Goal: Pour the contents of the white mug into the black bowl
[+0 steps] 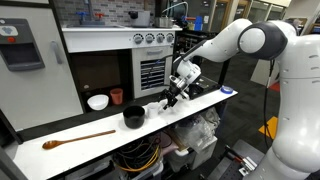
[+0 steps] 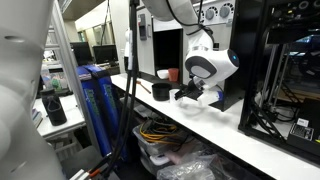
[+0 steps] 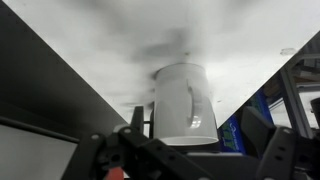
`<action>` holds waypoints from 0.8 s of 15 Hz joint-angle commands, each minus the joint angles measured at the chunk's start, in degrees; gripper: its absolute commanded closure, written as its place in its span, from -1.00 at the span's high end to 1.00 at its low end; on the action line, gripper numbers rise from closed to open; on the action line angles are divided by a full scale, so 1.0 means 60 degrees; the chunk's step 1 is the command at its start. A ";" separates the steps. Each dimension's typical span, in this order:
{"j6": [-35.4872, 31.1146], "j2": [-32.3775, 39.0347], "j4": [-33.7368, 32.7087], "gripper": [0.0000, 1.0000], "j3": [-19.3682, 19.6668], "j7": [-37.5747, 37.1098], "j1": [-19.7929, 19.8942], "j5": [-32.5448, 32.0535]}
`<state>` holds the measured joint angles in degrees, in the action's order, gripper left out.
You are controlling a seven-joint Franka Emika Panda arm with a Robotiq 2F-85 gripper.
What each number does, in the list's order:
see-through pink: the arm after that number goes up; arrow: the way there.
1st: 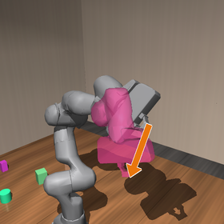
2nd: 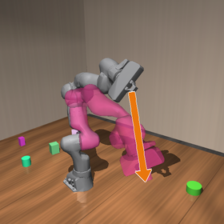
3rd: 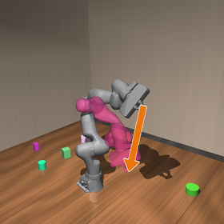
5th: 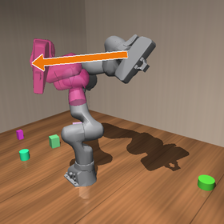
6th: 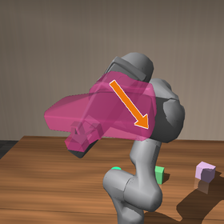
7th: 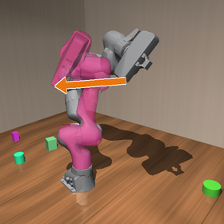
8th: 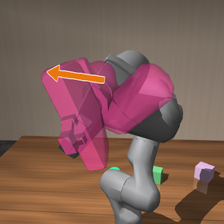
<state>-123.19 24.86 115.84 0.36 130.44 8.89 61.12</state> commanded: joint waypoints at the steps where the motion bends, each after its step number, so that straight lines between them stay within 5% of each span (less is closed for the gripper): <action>1: 0.0116 0.0169 -0.0183 0.43 -0.0026 0.0399 0.0058 0.0307; 10: 0.0137 0.0102 -0.0110 -0.86 0.0020 0.0497 0.0105 0.0295; 12: 0.0155 0.0088 -0.0100 -1.00 0.0030 0.0537 0.0118 0.0284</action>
<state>-123.19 24.86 115.84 0.41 130.98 8.92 61.23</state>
